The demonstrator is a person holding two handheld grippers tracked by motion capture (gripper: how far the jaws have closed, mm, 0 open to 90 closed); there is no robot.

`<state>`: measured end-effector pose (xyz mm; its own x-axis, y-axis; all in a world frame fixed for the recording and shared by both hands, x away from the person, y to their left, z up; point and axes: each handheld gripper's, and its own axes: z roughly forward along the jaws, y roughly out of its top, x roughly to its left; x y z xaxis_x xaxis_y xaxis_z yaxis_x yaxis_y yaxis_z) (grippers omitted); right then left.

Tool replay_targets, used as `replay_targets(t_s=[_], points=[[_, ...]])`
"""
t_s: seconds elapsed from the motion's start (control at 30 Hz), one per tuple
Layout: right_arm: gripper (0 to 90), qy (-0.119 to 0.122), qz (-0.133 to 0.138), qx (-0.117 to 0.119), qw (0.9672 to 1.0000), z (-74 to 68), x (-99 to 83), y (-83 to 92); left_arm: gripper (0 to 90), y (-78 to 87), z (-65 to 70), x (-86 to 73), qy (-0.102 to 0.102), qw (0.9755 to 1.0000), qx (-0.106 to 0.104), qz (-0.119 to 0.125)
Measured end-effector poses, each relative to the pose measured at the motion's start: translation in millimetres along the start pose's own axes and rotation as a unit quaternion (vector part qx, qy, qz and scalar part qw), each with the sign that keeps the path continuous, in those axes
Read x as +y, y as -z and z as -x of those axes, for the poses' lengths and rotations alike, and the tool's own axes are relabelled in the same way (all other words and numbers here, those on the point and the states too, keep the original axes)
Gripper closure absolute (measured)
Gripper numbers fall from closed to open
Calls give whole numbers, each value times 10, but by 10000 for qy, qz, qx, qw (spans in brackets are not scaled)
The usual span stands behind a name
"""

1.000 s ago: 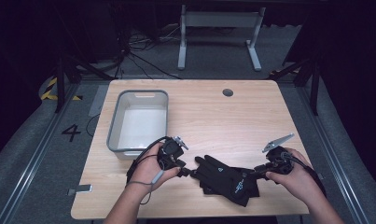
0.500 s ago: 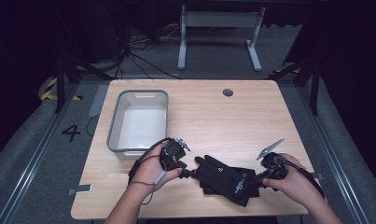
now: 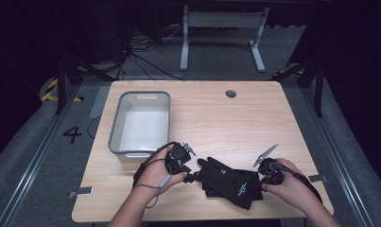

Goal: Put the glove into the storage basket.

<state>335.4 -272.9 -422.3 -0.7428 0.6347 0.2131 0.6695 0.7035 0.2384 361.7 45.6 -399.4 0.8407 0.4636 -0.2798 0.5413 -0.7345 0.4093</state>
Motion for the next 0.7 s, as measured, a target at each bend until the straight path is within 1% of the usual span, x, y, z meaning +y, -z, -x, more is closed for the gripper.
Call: replay_targets(t_s=[0.13,0.17,0.23,0.27,0.3,0.33,0.37,0.5,0.63,0.7], points=[[854,20,-22,19,10000,10,0,-9,604,-85,7,20,-12,10000,1,-99],[854,20,-22,19,10000,10,0,-9,604,-85,7,20,-12,10000,1,-99],[854,30,-14,24,10000,16,0,-10,603,-129,5,32,-70,9999,-11,-141],[854,33,-15,29,10000,17,0,-11,603,-183,16,45,-103,9997,-18,-206],[854,34,-16,30,10000,17,0,-11,603,-183,16,45,-103,9997,-18,-206],[854,32,-14,27,10000,17,0,-11,603,-238,23,56,-153,9994,-35,-306],[854,33,-15,27,10000,17,0,-11,602,-265,27,59,-162,9993,-37,-330],[853,34,-13,30,10000,17,0,-11,608,-317,34,71,-182,9991,-48,-371],[852,26,-16,23,10000,14,-1,-12,602,-373,55,89,-243,9989,-53,-395],[852,30,-15,23,10000,14,-1,-13,602,-387,64,96,-271,9988,-20,-401]])
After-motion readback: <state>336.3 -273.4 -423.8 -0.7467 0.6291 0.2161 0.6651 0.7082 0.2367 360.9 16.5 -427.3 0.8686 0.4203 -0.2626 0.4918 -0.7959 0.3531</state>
